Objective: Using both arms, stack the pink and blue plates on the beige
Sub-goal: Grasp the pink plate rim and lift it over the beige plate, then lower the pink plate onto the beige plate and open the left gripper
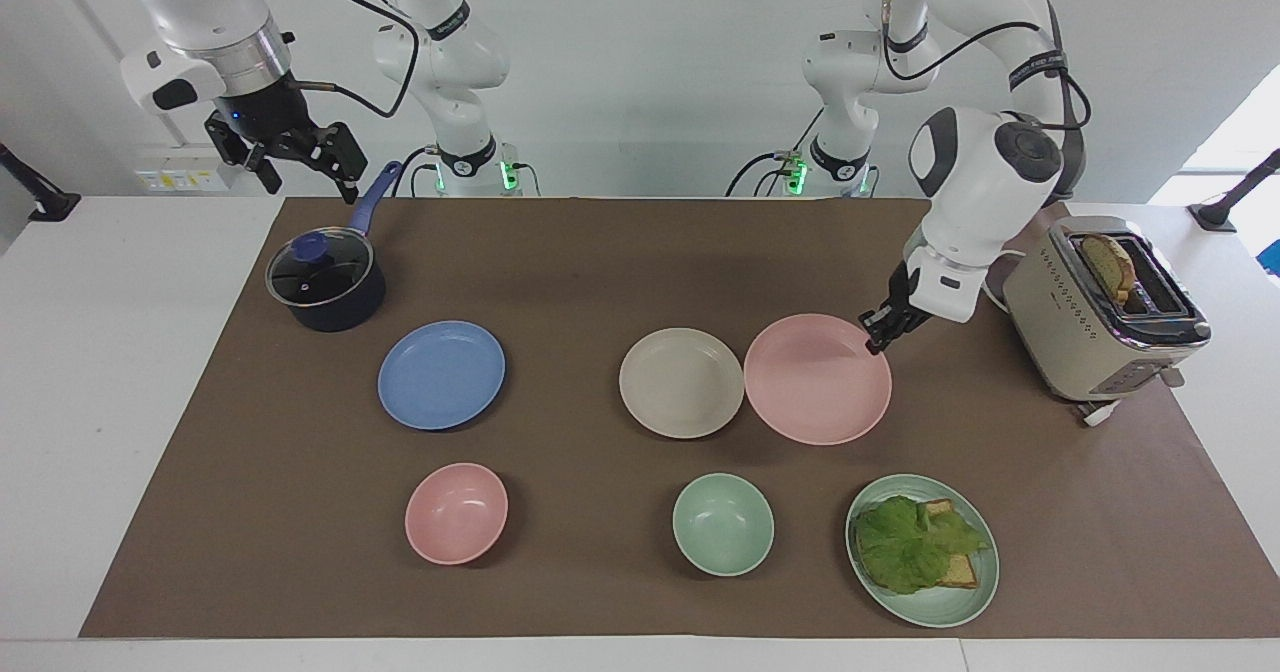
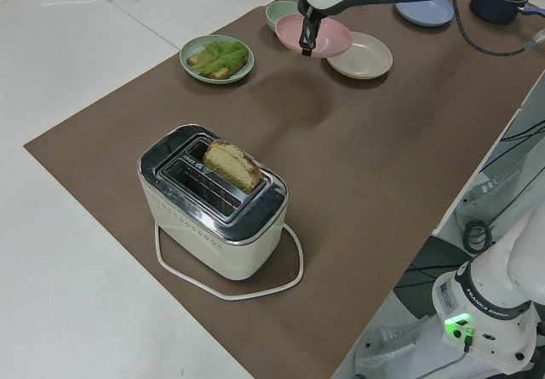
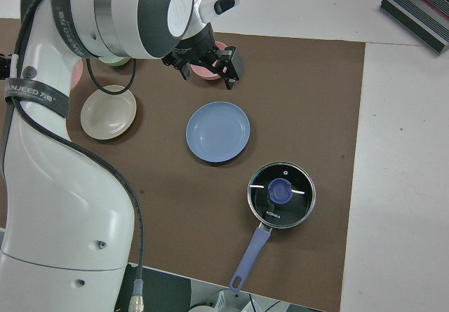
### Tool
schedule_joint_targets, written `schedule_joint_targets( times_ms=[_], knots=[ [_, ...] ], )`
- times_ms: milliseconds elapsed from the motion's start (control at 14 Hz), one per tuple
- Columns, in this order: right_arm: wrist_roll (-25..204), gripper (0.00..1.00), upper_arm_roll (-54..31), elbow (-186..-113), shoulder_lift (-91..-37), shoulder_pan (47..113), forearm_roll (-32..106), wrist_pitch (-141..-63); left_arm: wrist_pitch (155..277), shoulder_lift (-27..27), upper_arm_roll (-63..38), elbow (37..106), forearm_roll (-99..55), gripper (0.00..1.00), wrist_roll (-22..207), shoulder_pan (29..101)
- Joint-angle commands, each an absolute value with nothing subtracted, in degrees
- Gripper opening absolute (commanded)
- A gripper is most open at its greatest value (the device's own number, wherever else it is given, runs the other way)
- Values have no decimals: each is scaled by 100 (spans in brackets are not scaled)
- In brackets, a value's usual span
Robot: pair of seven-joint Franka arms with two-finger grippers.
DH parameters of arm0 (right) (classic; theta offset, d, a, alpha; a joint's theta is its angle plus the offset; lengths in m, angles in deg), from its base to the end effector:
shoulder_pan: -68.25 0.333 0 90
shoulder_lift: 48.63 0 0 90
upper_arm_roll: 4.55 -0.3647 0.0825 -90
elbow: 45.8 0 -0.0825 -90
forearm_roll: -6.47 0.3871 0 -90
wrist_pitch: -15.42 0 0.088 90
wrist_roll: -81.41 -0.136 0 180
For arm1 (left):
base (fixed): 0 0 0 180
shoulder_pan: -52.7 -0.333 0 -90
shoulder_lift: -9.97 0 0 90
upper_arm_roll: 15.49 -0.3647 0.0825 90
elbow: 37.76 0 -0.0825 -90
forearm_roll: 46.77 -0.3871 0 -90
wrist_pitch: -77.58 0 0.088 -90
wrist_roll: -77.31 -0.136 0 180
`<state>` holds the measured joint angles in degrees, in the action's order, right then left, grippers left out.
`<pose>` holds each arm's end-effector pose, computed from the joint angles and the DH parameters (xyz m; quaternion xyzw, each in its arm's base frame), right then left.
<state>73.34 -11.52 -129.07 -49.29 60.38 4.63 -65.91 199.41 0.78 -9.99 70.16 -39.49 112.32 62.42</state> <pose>0.5445 -0.0138 0.6800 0.9964 -0.0802 -0.0216 0.0166 0.5975 -0.1690 0.4496 0.9763 0.2029 0.0107 0.0745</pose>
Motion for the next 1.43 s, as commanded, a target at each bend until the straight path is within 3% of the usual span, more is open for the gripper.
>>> schedule_joint_targets(
  times_ms=[0,571,1357],
  knots=[
    [7298,100,-1176,-12886,-4898,5981,445,-6570,20220,-66,-1092,7070,-3842,0,11903,6639],
    [7306,100,-1167,-12886,-4898,5981,445,-6570,21107,-356,-1092,7359,-3833,0,12423,7001],
    [7306,100,-1167,-12886,-4898,5981,445,-6570,21293,-479,-1092,7492,-3833,3,12389,7353]
  ],
)
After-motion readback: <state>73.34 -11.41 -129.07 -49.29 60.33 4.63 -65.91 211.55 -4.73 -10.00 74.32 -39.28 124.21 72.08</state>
